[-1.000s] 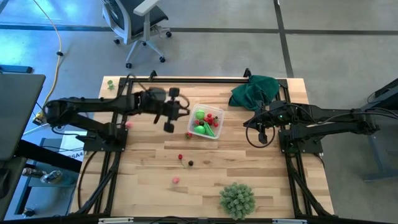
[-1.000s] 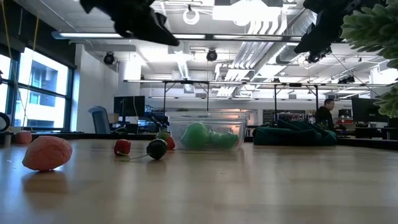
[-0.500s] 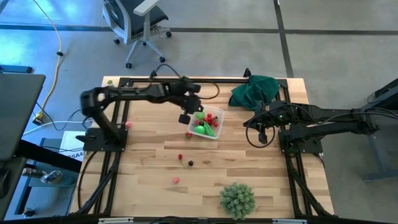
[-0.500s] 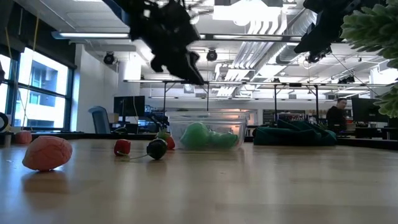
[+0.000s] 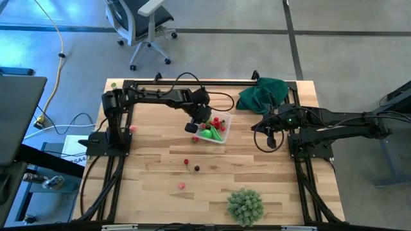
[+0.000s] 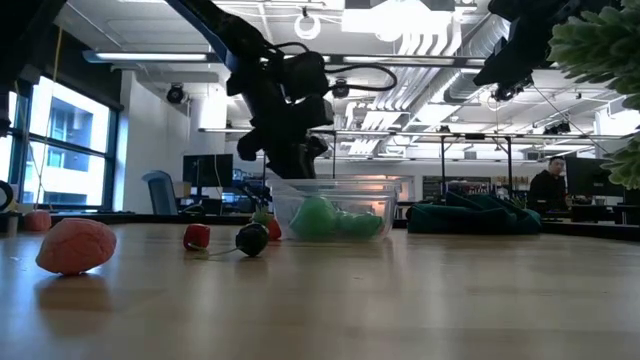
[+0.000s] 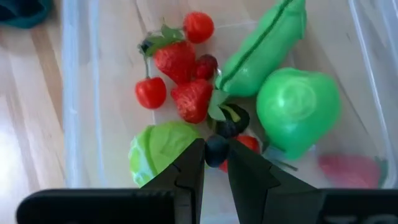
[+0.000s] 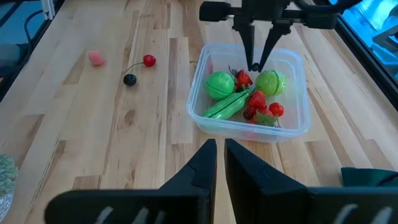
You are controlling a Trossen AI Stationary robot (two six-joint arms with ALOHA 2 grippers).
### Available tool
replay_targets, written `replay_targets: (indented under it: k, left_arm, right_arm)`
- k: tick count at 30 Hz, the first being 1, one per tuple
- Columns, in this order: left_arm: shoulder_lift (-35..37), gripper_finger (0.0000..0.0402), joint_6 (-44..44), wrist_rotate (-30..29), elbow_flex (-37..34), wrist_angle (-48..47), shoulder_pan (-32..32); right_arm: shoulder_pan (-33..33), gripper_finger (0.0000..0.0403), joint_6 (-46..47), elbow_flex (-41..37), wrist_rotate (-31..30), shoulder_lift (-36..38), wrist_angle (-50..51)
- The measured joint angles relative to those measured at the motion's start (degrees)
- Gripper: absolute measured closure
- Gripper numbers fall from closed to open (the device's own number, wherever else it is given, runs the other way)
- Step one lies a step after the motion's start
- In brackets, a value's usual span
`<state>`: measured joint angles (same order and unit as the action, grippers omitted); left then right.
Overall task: Pick and placing Produce into tupperware
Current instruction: Put the blueberry into the transparent bin, then adjust the transparent bin
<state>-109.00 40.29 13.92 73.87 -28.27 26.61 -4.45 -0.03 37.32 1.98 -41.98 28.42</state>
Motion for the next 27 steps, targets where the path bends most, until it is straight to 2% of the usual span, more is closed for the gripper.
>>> replay_targets:
  k: [10, 21, 27]
  left_arm:
    - [0.0, 0.0341, 1.5, 0.0, 0.0, -1.8, 0.0]
    - [0.0, 0.0266, 1.4, 0.2, 0.0, -1.5, 0.0]
    - [0.1, 0.0255, -0.3, 1.8, 2.7, -5.0, 0.0]
  right_arm:
    - [0.0, 0.0379, 0.0, 0.0, 0.0, 0.0, 0.0]
    - [0.0, 0.0379, 0.0, 0.0, 0.0, 0.0, 0.0]
    - [0.0, 0.0379, 0.0, 0.0, 0.0, 0.0, 0.0]
